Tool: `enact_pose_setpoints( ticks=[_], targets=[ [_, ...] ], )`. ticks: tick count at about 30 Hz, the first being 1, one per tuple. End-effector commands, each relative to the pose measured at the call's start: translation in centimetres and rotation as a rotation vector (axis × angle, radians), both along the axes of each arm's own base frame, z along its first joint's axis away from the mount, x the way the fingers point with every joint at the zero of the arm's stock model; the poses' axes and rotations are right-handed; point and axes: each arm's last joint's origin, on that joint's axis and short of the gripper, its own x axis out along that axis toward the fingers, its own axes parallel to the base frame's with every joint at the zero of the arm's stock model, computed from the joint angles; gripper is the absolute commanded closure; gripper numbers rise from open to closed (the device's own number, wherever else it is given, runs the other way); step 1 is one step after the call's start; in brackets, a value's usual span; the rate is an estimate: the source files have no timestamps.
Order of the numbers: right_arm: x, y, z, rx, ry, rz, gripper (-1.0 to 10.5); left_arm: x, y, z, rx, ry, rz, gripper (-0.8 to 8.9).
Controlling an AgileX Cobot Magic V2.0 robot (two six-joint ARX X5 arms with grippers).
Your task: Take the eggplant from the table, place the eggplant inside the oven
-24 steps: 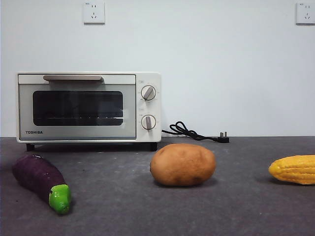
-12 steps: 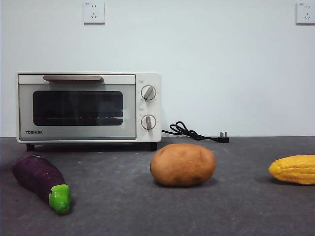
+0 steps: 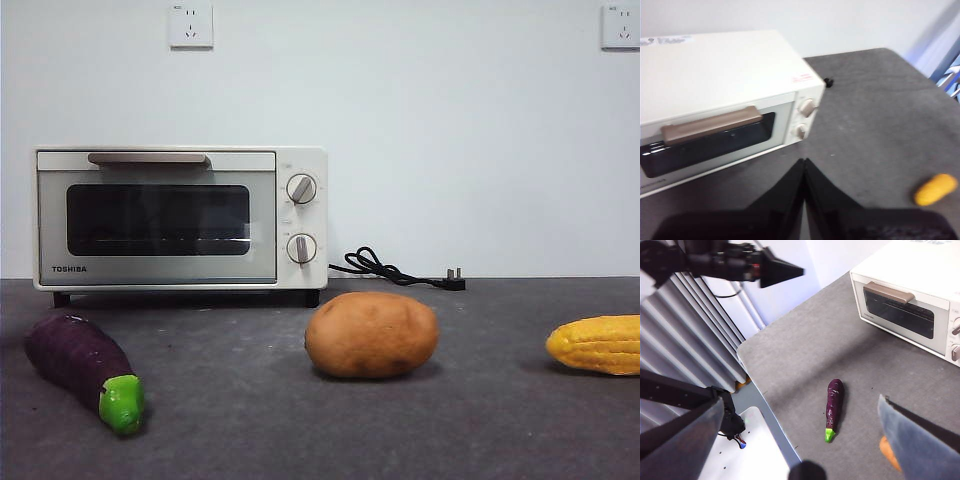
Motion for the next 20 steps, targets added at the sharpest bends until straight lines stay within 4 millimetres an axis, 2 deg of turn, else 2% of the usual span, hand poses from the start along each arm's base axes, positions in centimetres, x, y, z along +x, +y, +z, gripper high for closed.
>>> enact_pose_setpoints(
  ticks=[1, 9, 15, 20],
  targets=[
    [-0.1, 0.0, 0.2, 0.001, -0.017, 0.009, 2.8, 2.4, 0.1, -0.9, 0.039, -0.002, 0.02, 8.19],
    [0.1, 0.1, 0.0, -0.007, 0.002, 0.009, 2.8, 9.3, 1.4, -4.2, 0.043, -0.017, 0.079, 8.19],
    [0.6, 0.3, -0.3, -0.021, 0.028, 0.008, 2.8, 12.8, 2.4, -7.1, 0.023, 0.016, 0.068, 8.19],
    [1.4, 0.7, -0.6, -0.032, 0.05, 0.007, 2.8, 14.8, 2.8, -9.1, 0.026, 0.033, 0.064, 8.19]
  ],
)
